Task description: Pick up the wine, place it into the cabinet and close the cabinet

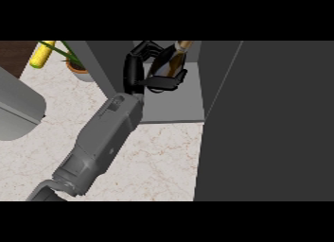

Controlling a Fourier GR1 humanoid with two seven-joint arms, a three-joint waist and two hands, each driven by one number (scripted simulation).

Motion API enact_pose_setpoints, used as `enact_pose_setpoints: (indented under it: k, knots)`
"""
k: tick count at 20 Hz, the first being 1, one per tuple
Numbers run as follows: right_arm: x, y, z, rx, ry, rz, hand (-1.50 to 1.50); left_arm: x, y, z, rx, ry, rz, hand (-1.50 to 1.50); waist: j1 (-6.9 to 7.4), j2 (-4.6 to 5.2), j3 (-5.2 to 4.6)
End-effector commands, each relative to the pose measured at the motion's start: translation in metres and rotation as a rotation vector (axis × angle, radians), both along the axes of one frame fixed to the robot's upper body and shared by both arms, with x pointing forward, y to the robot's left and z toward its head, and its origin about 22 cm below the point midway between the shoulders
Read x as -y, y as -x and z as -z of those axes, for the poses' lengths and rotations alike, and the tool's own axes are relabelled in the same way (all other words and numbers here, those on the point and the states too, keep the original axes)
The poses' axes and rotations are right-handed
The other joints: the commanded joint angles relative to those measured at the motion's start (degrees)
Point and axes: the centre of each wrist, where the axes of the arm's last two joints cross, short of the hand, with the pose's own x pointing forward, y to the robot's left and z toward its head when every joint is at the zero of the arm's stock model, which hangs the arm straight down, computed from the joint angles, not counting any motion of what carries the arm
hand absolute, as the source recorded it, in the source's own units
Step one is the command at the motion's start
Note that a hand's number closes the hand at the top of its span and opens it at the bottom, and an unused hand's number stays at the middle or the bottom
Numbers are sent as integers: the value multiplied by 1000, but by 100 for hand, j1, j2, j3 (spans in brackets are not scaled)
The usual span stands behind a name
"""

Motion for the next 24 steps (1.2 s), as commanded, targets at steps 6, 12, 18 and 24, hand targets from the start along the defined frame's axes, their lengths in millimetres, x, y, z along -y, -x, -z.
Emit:
enact_pose_setpoints:
  k: [6, 12, 18, 24]
  knots:
    - [12, 23, -6, 41, -37, -48, -150, 3, -15, -12, 40, -24, -49, 150, -57, 12, 5]
    - [-1, 15, 2, 24, -38, -67, -150, -12, -18, -3, -29, 76, -94, 150, -129, 64, 1]
    - [1, 12, -1, 37, -39, -72, -150, -27, -27, -13, -63, 177, -90, 150, -189, 95, 0]
    - [-1, 2, 5, 31, -18, -74, -150, -28, -23, -1, -65, 151, -82, 150, -148, 83, 3]
